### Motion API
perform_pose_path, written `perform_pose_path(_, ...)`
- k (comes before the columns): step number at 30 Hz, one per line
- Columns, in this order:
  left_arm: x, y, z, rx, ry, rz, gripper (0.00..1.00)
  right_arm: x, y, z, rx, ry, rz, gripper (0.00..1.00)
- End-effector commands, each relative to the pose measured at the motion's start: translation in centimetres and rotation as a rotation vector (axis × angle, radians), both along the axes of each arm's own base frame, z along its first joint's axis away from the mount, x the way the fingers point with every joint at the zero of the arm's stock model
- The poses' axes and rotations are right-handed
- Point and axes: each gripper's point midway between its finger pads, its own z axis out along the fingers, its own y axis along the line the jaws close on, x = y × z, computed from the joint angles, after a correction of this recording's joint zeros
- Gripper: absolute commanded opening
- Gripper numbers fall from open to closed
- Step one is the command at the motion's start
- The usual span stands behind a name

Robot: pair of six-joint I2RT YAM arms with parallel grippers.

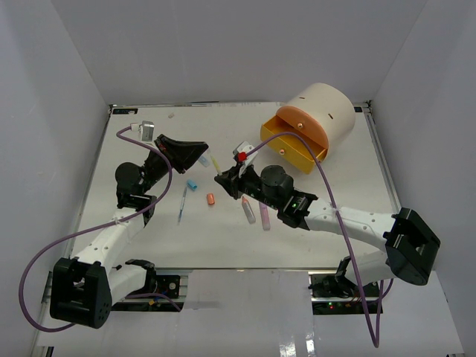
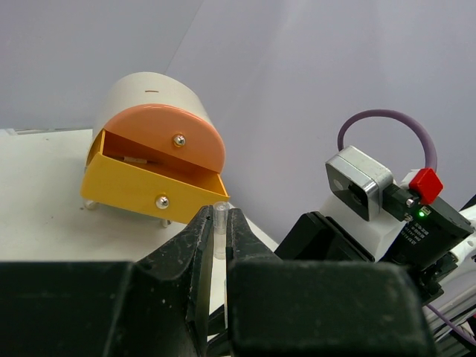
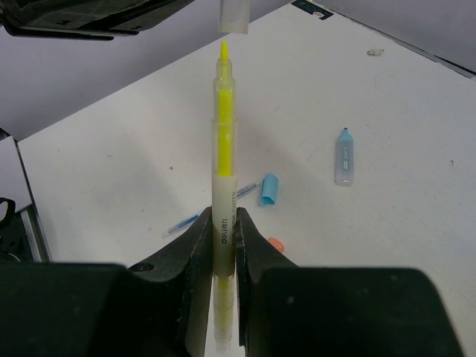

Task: Sort the stationery into containers
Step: Close the pen cap on the pen.

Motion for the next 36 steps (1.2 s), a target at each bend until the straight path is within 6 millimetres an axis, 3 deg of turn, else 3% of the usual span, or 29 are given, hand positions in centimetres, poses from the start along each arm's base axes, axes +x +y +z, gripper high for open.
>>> perform_pose_path(1, -0.34, -0.05, 0.23, -0.01, -0.012, -0.012, 0.0, 0.26, 0.72, 3.12, 0.074, -0.04, 0.001, 0.08)
perform_pose_path(18, -0.6, -0.38, -0.09, -0.013, -0.006, -0.038, 0.0, 0.35, 0.64, 3.63, 0.083, -0.049, -0.005, 0.08)
perform_pose_path(36, -0.7, -0.39, 0.15, -0.028, 0.009, -0.045, 0.0, 0.32, 0.54, 2.84, 0.071, -0.04, -0.007, 0.08)
